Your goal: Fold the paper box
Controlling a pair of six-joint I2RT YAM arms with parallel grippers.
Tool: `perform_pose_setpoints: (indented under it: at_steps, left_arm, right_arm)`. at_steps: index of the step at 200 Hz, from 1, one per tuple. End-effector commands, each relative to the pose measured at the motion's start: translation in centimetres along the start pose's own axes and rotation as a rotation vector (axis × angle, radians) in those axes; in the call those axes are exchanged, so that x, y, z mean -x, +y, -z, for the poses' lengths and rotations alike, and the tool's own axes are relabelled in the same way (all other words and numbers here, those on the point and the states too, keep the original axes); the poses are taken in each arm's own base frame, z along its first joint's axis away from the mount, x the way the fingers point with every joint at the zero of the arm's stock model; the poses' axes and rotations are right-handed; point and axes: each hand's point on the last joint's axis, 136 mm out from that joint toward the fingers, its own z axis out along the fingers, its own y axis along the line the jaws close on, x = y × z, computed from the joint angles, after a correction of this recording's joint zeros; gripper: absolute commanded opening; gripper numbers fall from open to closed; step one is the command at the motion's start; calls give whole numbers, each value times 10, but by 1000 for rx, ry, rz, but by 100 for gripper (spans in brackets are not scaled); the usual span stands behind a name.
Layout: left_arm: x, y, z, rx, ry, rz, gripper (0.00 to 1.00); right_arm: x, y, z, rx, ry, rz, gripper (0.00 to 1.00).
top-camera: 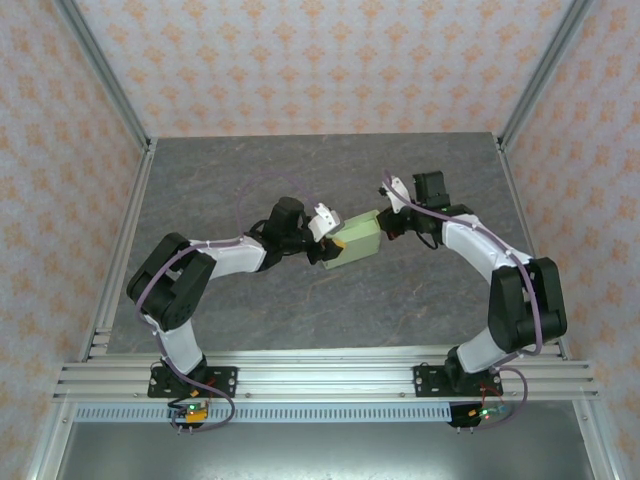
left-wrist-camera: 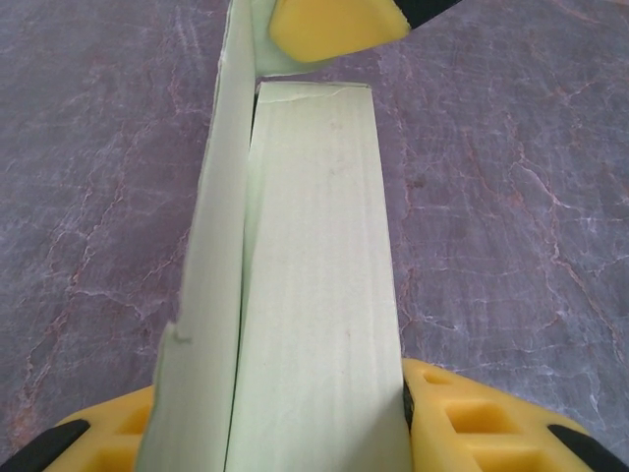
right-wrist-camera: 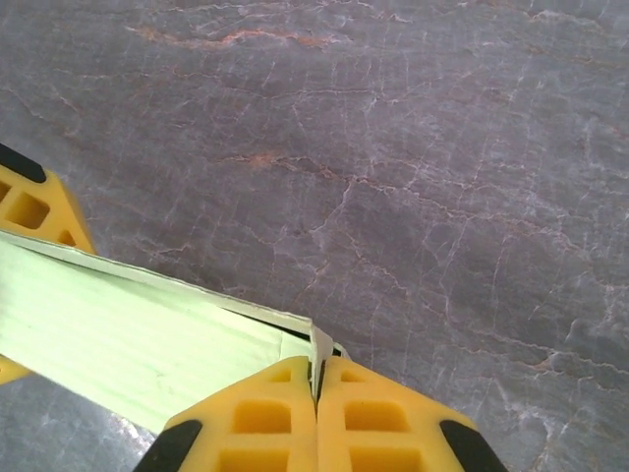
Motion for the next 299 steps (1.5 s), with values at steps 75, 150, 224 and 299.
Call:
perform_pose_setpoints:
  at_steps: [75,150,224,299]
  left_arm:
    - [1,21,-5,79,30,-18,40]
    - [0,33,-7,135,49,-25,48]
    - [8,52,8,225,-26,83,60]
    - [17,52,78,432,-277,349,72]
  right_arm:
    - [-19,23,-15,-158,-100,-144,0]
    - [-37,28,-11,-249,-182,-185,0]
    - [-47,14,0,-445,-260,-232,0]
    - [-47,23,-7,-605,-235,-187,0]
